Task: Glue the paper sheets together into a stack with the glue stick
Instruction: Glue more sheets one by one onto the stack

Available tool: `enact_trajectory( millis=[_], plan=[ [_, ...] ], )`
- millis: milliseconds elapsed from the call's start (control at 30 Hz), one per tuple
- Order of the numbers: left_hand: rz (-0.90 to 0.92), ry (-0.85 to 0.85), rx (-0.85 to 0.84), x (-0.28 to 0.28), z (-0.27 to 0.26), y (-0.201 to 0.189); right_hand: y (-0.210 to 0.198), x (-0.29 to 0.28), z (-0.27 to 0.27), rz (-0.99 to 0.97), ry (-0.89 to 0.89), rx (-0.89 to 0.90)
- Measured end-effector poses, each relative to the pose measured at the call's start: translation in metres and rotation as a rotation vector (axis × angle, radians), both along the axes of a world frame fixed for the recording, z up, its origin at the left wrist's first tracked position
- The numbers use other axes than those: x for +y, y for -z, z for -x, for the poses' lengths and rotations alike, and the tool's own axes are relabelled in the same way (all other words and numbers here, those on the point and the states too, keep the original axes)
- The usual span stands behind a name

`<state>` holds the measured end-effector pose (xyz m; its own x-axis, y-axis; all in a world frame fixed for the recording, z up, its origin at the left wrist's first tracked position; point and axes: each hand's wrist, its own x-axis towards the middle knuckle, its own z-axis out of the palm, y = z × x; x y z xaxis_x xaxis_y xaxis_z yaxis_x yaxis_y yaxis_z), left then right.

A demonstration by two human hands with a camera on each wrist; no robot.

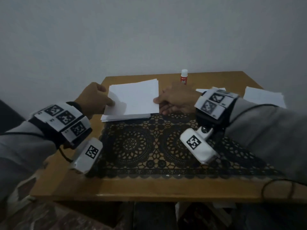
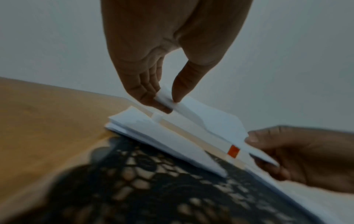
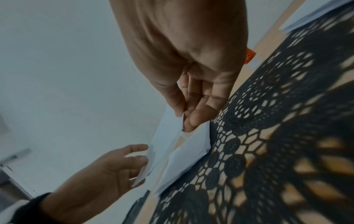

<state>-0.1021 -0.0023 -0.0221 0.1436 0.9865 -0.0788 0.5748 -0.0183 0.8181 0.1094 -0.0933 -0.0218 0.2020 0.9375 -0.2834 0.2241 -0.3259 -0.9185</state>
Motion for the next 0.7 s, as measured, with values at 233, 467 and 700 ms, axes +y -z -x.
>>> enact_trajectory(
  millis=[233,467,700],
  plan=[
    [-0.162,0.112,0.409,0.018,0.000,0.005,0.012,0.039,0.017,0.147,-0.067,-0.251],
    [-0.024,0.224,0.497,0.009,0.003,0.007,0.014,0.033,0.018,-0.022,-0.153,-0.559],
    [-0.156,0.374,0.770,-0.009,0.009,0.013,0.023,0.025,0.026,-0.187,-0.499,-1.137]
  ],
)
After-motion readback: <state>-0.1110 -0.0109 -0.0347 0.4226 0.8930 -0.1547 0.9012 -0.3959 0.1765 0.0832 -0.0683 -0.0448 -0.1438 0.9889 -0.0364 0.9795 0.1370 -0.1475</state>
